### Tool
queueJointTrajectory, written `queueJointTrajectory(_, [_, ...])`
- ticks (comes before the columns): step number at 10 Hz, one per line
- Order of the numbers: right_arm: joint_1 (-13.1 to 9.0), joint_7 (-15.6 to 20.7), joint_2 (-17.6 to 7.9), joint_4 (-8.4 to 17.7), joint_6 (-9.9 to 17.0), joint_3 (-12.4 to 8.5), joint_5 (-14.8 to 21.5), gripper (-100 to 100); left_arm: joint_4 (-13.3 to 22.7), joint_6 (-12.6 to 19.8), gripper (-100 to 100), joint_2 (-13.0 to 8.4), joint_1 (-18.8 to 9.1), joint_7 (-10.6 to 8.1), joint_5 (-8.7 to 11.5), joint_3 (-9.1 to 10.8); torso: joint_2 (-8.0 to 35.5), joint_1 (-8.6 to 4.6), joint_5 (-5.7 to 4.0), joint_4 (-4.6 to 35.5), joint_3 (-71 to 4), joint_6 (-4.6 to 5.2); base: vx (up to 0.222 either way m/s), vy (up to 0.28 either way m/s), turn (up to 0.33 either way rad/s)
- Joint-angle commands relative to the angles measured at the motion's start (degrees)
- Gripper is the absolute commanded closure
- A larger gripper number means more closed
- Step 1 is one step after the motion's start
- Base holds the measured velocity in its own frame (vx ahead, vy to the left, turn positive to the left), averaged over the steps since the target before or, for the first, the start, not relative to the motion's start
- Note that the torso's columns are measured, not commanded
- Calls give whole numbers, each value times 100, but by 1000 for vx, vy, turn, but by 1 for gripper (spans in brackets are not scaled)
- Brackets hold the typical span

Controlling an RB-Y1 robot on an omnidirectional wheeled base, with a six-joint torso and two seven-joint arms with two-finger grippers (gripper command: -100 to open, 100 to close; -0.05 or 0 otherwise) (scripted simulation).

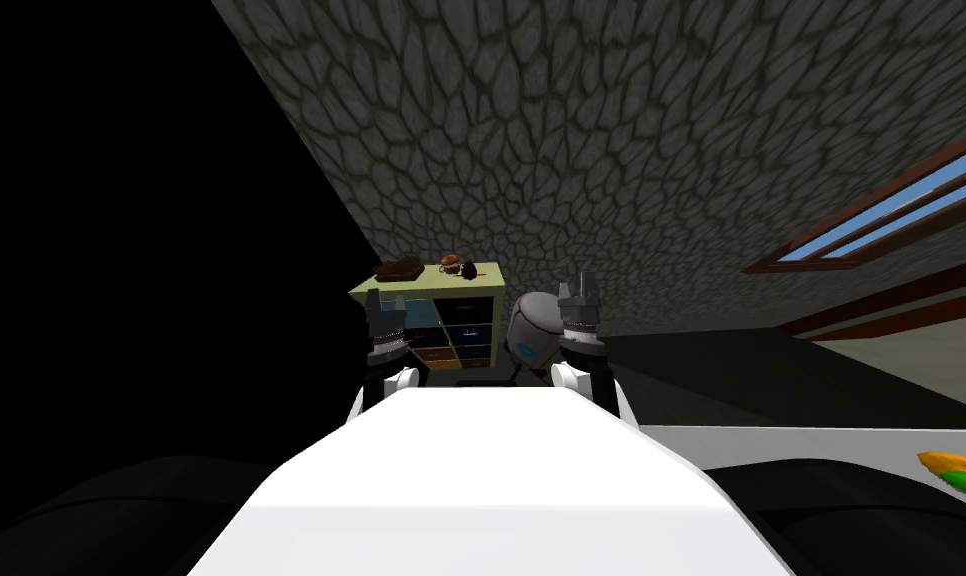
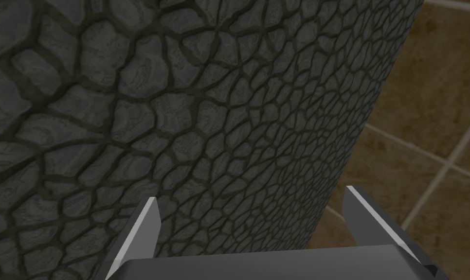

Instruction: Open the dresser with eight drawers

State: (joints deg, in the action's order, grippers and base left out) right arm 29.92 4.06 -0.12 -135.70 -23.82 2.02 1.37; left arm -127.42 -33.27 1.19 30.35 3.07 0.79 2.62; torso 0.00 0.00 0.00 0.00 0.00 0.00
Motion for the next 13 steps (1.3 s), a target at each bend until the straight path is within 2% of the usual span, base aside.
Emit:
queueJointTrajectory(1, [0,0,0,0,0,0,0,0,0,0,0,0,0,0,0,0,232,0,0,235,-467,0,0,0,0])
queueJointTrajectory(9, [0,0,0,-2,-1,0,0,0,-2,-1,0,0,0,0,0,0,3539,0,0,3537,-7073,0,0,0,0])
queueJointTrajectory(10, [0,0,0,-2,-1,0,0,0,53,0,-100,-211,-14,-1,0,-2,3962,0,0,3960,-7919,0,5,-9,0])
queueJointTrajectory(11, [0,0,0,0,0,0,0,0,110,1,-100,-355,-28,-2,0,-4,4155,-1,0,4149,-8313,0,2,-19,0])
queueJointTrajectory(13, [0,0,0,1,0,0,0,0,274,5,-100,-613,-69,-5,-1,-10,4223,-4,-1,4222,-8451,0,-3,-32,0])
